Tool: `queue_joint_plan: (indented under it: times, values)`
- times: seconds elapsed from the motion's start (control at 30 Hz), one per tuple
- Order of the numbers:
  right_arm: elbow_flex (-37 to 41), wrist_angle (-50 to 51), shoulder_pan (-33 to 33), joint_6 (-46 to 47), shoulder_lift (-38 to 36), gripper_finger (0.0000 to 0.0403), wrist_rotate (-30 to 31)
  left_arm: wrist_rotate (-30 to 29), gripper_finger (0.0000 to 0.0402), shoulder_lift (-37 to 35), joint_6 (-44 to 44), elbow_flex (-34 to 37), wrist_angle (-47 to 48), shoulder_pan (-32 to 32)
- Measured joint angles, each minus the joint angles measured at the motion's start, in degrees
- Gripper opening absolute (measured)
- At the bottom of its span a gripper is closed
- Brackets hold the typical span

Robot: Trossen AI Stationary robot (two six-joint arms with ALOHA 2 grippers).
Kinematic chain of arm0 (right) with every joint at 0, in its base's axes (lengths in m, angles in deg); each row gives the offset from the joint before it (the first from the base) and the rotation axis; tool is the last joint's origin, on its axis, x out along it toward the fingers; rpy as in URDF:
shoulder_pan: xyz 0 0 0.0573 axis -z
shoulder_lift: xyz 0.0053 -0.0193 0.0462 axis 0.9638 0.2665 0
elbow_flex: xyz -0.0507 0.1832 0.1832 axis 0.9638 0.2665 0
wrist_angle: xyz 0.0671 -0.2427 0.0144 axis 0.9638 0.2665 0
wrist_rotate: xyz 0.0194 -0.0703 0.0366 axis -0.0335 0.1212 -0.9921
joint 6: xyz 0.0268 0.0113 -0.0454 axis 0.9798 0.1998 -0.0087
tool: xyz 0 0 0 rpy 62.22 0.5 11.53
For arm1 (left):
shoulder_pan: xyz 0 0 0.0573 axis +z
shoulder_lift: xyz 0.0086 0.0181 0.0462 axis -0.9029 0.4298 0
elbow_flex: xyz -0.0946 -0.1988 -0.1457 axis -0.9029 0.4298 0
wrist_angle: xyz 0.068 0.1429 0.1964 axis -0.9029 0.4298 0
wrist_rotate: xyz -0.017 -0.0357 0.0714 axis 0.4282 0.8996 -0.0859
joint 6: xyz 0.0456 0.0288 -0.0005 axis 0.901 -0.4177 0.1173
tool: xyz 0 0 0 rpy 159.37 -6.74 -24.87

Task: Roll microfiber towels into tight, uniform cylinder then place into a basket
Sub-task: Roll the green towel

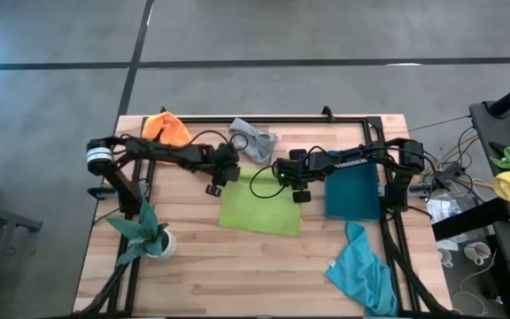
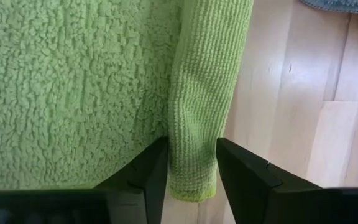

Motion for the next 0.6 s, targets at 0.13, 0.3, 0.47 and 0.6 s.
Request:
queue_joint_plan:
  times: [0.13, 0.3, 0.47, 0.6]
  values:
    - [0.00, 0.24, 0.00, 0.29, -0.09, 0.0135, 0.00, 0.01, 0.0180, -1.07, -0.01, -2.59, 4.55, 0.72]
    - [-0.02, 0.86, -0.15, 0.01, -0.09, 0.0135, 0.09, 3.35, 0.0196, -2.63, -2.02, -3.78, 3.63, 3.74]
    - [-0.07, 0.80, -0.13, 0.33, -0.13, 0.0135, 0.12, 5.95, 0.0188, 0.08, -7.85, -2.77, -4.00, 8.87]
    - [-0.08, 0.71, -0.24, 0.41, -0.13, 0.0135, -0.66, 8.89, 0.0188, 3.46, -9.03, -2.80, -1.80, 10.34]
